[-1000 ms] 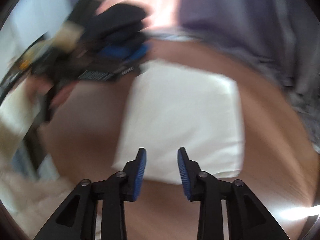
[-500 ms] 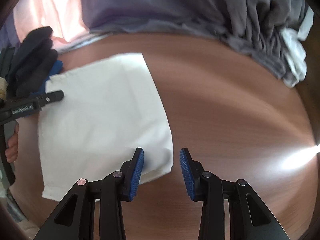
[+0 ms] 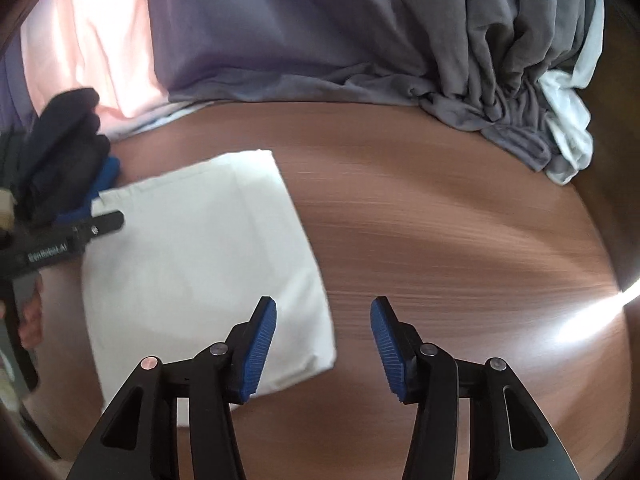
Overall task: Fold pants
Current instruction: 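Grasp the folded shorts edge with the left gripper while the right gripper grasps beside it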
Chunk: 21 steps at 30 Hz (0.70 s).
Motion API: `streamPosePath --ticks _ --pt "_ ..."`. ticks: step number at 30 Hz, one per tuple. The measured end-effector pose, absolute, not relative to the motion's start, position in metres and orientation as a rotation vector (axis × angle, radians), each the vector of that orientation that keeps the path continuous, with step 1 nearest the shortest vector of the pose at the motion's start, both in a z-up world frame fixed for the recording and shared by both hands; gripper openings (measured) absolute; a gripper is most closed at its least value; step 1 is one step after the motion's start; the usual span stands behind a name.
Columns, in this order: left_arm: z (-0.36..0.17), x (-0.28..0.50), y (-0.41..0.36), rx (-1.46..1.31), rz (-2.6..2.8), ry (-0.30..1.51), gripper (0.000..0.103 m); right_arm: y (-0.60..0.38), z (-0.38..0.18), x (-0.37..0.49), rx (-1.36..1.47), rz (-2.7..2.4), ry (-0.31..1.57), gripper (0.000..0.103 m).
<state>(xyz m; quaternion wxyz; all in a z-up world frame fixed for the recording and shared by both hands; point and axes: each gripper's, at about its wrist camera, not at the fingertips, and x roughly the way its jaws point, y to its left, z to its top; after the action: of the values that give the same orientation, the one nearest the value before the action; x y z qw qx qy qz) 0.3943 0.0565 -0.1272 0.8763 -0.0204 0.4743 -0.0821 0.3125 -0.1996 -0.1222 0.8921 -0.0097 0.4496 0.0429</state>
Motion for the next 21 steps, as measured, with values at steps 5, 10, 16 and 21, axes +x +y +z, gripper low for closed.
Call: streamPosePath --ticks 5,10,16,21 --pt "-0.138 0.405 0.056 -0.08 -0.196 1.006 0.075 -0.197 -0.141 0.324 0.031 0.091 0.985 0.05" --pt "-0.147 0.415 0.047 -0.106 -0.236 1.015 0.075 -0.2 -0.151 0.328 0.068 0.09 1.0 0.05" --pt "-0.151 0.418 0.039 -0.136 -0.288 1.012 0.061 -0.209 -0.161 0.332 0.14 0.105 1.017 0.05" --pt "-0.149 0.416 0.042 -0.163 -0.291 1.003 0.044 -0.211 -0.161 0.333 0.155 0.113 1.015 0.049"
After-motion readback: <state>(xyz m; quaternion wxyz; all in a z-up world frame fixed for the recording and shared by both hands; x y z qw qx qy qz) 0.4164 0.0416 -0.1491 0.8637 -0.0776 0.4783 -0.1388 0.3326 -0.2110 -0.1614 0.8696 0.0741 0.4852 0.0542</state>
